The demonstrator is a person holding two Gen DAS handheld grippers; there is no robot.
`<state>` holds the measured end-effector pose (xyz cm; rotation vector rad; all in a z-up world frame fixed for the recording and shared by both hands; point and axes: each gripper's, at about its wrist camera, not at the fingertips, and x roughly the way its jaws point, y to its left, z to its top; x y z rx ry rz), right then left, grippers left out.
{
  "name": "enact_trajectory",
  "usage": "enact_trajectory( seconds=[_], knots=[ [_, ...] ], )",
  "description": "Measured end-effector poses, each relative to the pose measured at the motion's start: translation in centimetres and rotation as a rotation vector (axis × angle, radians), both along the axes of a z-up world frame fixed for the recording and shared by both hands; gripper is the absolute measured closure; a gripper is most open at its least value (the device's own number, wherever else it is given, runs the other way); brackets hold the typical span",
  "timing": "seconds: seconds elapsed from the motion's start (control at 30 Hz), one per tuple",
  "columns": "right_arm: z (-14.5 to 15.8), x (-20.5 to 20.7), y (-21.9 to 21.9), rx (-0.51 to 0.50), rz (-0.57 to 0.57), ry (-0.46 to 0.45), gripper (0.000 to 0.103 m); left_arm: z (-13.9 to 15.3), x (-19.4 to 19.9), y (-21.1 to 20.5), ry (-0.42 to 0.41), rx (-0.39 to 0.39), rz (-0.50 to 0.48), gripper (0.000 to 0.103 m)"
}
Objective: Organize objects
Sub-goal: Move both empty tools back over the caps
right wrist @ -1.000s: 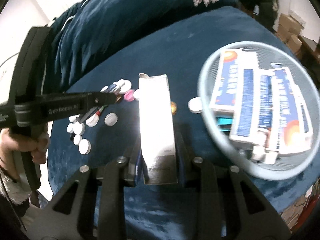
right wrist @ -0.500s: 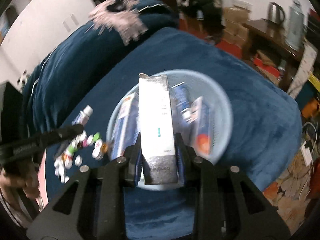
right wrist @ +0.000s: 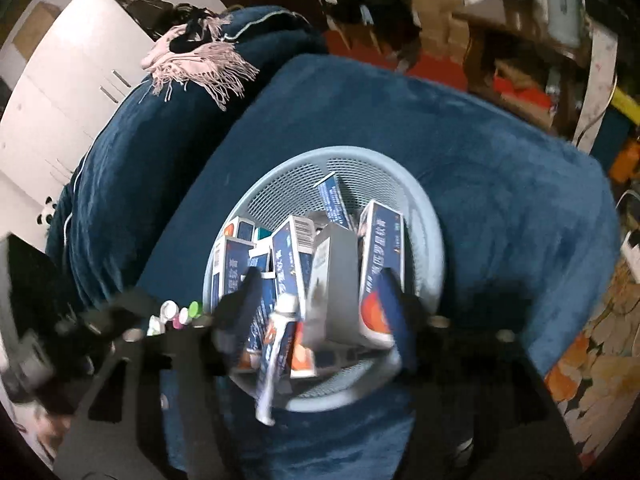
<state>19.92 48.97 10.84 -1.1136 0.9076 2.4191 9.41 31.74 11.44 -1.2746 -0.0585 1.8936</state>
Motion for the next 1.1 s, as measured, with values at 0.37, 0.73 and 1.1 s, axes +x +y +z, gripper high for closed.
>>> enact_trajectory(
  seconds=[0.37,0.73,1.1],
  knots=[
    [-0.1,1.6,-4.0,0.106,0.053,-0.024,0.020,-2.9,-0.3,-9.7,0.041,-0.189,0.140,0.001],
    [-3.8,-2.5,-9.3,0.212,0.234,-0.243,0.072,-4.8,-1.4,-15.4,-0.010,-0.255,0.241,0.001],
    [-0.8,-5.2,-7.8,0.287,0.150,-0.163,0.085,-5.0,-1.9,-16.5,-0.025,-0.256,0.243,0.001]
  ],
)
